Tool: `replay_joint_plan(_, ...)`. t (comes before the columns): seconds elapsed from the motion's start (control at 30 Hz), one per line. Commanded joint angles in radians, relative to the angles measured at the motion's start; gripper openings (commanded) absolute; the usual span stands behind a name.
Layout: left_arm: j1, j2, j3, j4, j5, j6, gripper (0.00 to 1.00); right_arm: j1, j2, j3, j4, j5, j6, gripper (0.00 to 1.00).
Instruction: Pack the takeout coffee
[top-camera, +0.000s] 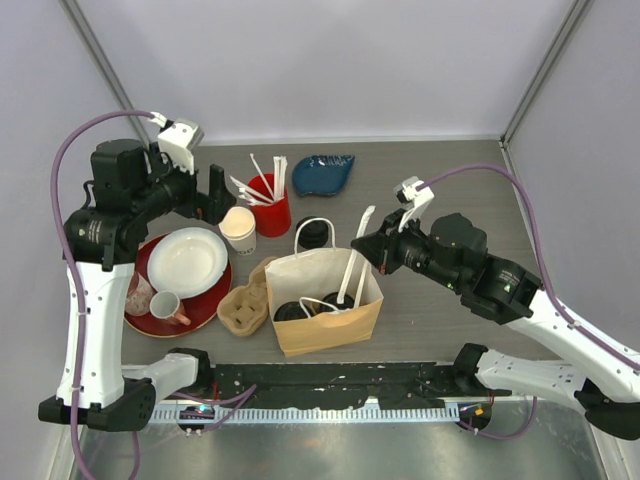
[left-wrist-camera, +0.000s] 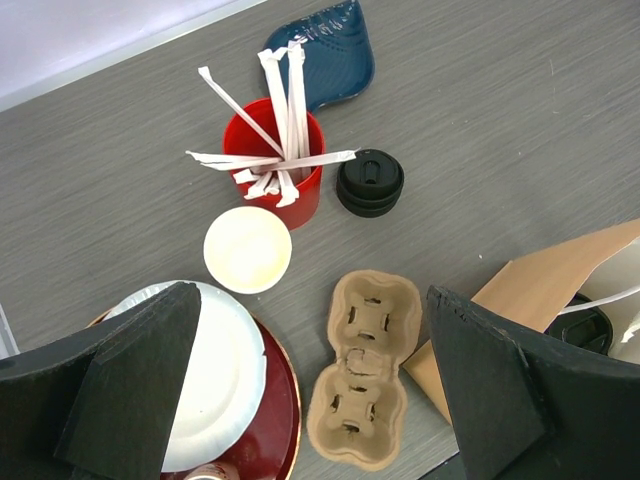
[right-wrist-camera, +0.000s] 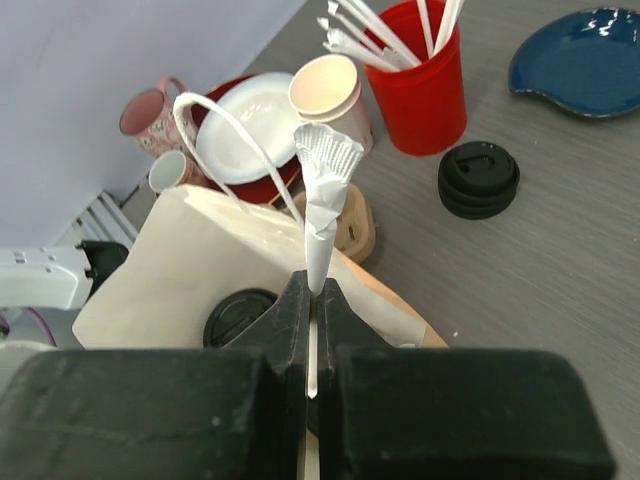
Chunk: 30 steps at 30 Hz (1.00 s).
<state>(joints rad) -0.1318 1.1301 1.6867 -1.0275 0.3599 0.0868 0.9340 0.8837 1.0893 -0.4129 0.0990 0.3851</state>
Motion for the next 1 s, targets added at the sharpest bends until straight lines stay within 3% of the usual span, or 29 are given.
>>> replay_joint_plan(0.0,-0.005,-0.006,-0.005,0.047,0.016,0.001,1.00,0.005,0.009,0.090,-0.108,-0.064,-0.072,0.01)
replay_joint_plan(0.17,-0.005,-0.006,-0.015,0.053,0.019,0.002,1.00,0.005,0.034,0.095,-0.182,-0.050,-0.106,0.01)
replay_joint_plan(0.23,-0.005,-0.006,-0.015,0.052,0.019,0.004,1.00,0.005,0.028,0.081,-0.175,-0.053,-0.109,0.09)
replay_joint_plan(0.27,-0.005,-0.004,-0.013,0.053,0.019,0.004,1.00,0.005,0.020,0.077,-0.167,-0.061,-0.109,0.17)
replay_joint_plan(0.3,-0.005,-0.004,-0.013,0.052,0.017,0.004,1.00,0.005,0.015,0.075,-0.152,-0.076,-0.109,0.40)
replay_joint_plan(0.33,-0.005,-0.004,-0.013,0.052,0.019,0.004,1.00,0.005,0.011,0.078,-0.150,-0.082,-0.109,0.49)
replay_joint_plan(0.4,-0.005,-0.004,-0.012,0.052,0.022,0.004,1.00,0.006,-0.008,0.098,-0.144,-0.078,-0.111,0.79)
replay_joint_plan(0.63,-0.005,-0.004,-0.041,0.066,0.033,-0.007,1.00,0.005,-0.026,0.225,-0.191,0.112,-0.144,0.89)
replay_joint_plan(0.83,-0.003,-0.016,-0.140,0.116,-0.013,-0.013,1.00,-0.003,0.102,0.351,-0.297,0.428,-0.193,0.98)
replay_joint_plan(0.9,-0.005,-0.030,-0.182,0.142,-0.027,-0.015,1.00,-0.076,0.148,0.366,-0.316,0.519,-0.231,1.00)
replay_joint_plan(0.97,-0.005,-0.044,-0.263,0.202,-0.048,-0.013,1.00,-0.209,0.188,0.359,-0.307,0.431,-0.239,1.00)
